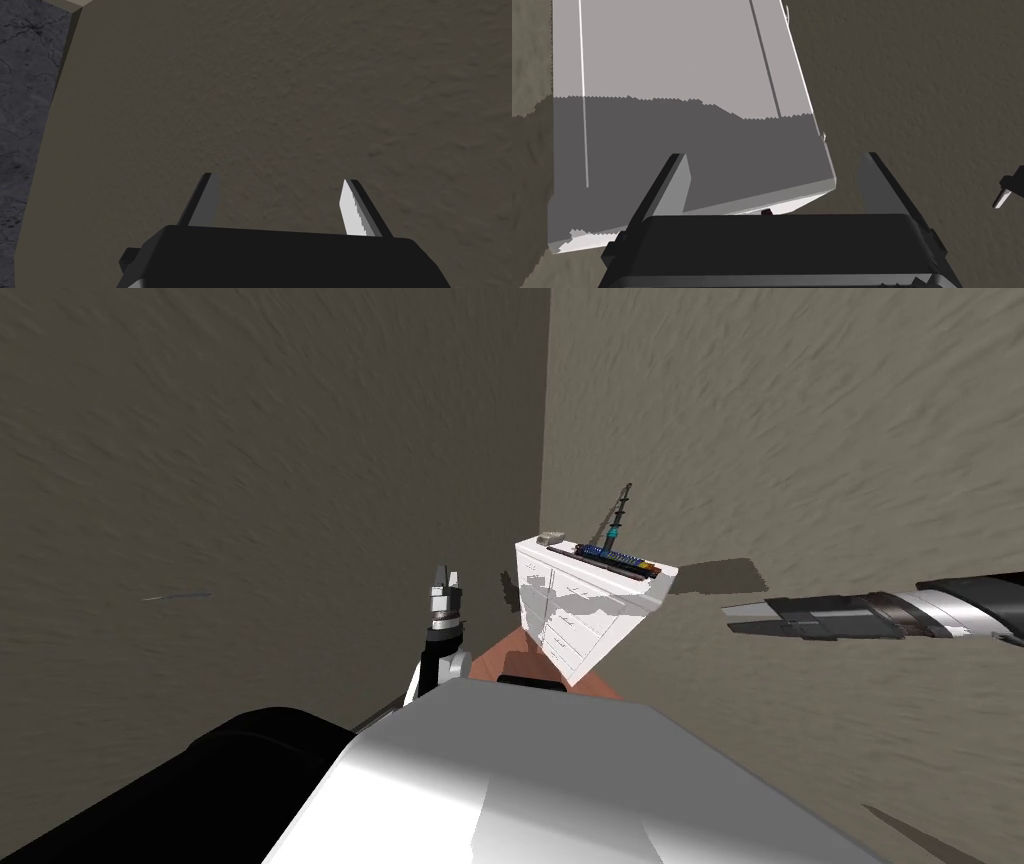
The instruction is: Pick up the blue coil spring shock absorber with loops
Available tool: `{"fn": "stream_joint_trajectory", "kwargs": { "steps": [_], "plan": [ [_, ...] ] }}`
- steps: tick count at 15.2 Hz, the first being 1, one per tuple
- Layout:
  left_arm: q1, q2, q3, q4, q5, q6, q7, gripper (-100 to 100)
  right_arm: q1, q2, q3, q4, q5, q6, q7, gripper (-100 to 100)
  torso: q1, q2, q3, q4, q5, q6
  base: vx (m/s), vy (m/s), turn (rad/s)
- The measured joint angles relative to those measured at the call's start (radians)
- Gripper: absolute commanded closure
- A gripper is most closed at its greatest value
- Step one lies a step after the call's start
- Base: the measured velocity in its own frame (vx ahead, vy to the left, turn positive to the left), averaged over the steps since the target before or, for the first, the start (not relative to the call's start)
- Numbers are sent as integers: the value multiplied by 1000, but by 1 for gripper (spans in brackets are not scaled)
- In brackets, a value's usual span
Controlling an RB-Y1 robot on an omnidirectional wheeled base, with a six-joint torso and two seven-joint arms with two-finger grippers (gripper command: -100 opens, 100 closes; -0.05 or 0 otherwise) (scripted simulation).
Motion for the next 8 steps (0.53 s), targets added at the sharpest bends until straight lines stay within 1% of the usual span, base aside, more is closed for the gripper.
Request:
{"fn": "stream_joint_trajectory", "kwargs": {
  "steps": [1,2,3,4,5,7,8],
  "plan": [
    [0,0,0,0,0,0,0,0,-28,7,1,-3,26,-2,-17,-100,0,1,1,0,0,0,2,4,-10],
    [0,0,0,0,0,0,0,0,-44,13,3,-6,46,-2,-30,-100,-1,3,2,1,0,0,28,18,119],
    [0,0,0,0,0,0,0,0,-77,10,14,0,83,-5,-54,-100,0,2,1,1,0,-1,54,16,140],
    [0,0,0,0,0,0,0,0,-56,-13,10,17,81,-12,-64,-100,0,1,1,0,0,-1,51,4,50],
    [0,0,0,0,0,0,0,0,-24,-41,-1,33,63,-18,-59,-100,0,0,0,0,0,0,67,4,117],
    [0,0,0,0,0,0,0,0,0,-91,-3,68,64,-34,-71,-100,0,-2,-1,-1,0,-1,72,14,84],
    [0,0,0,0,0,0,0,0,-2,-109,0,76,69,-39,-77,-100,1,-2,-1,0,0,0,79,19,118]
  ]
}}
